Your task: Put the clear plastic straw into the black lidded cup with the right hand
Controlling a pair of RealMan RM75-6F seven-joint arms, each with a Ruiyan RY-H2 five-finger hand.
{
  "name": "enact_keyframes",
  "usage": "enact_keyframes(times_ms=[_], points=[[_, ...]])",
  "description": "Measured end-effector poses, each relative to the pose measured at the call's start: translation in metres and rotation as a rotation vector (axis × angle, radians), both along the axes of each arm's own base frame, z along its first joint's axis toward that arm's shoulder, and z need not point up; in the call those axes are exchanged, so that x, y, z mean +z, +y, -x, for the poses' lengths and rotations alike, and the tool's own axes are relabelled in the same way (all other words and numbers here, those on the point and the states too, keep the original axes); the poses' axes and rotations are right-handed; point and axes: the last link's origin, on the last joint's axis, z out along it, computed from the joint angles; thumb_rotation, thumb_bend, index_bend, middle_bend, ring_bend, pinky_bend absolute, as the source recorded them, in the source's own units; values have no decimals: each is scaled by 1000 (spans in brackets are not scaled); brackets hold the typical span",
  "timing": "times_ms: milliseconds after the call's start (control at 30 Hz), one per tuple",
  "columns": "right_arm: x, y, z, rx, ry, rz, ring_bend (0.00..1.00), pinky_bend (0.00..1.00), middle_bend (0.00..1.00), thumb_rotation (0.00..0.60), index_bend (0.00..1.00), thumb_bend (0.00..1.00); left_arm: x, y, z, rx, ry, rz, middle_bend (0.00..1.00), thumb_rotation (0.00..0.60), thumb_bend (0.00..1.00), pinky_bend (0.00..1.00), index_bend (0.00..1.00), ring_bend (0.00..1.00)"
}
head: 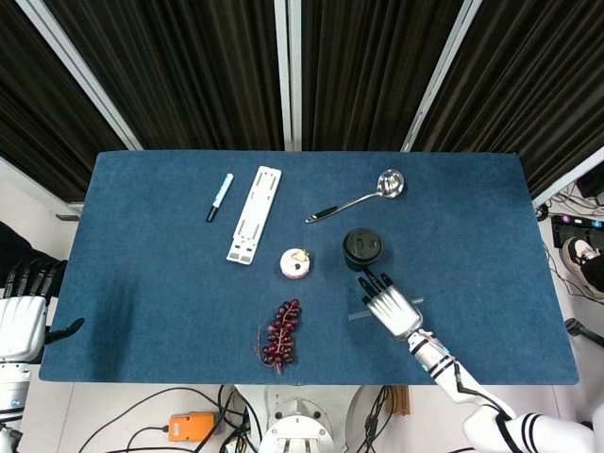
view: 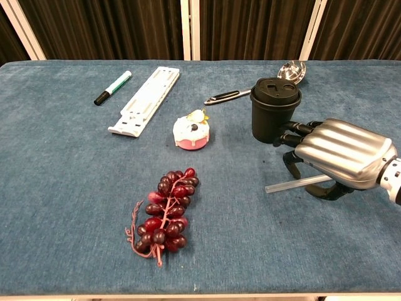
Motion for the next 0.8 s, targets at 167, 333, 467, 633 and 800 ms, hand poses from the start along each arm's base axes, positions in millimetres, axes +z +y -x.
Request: enact_keyframes(times_ms=[167,333,467,633,800], points=[[-1,0,0,-4,-13,5,136,294,269,600,625,555,0,0,1,1,0,-2,143,600,36,8,131,69],[2,1,0,-8,-33,11,142,293,283,600,646,559,1,-1,2,1,0,-2,143,600,36,8,131,69],[10,5,-5,-25,-97,3,146,293,284,600,647,559,1,-1,2,2,0,-5,143,600,36,8,131,69],[33,13,-19,-71,-273,-32,167,312,299,600,663,584,3,-1,1,-2,3,-6,143,600,36,8,131,69],[69,15,-36,-111,-513,-62,186,338,316,600,669,608,4,0,-3,-12,5,-7,143,600,36,8,131,69]])
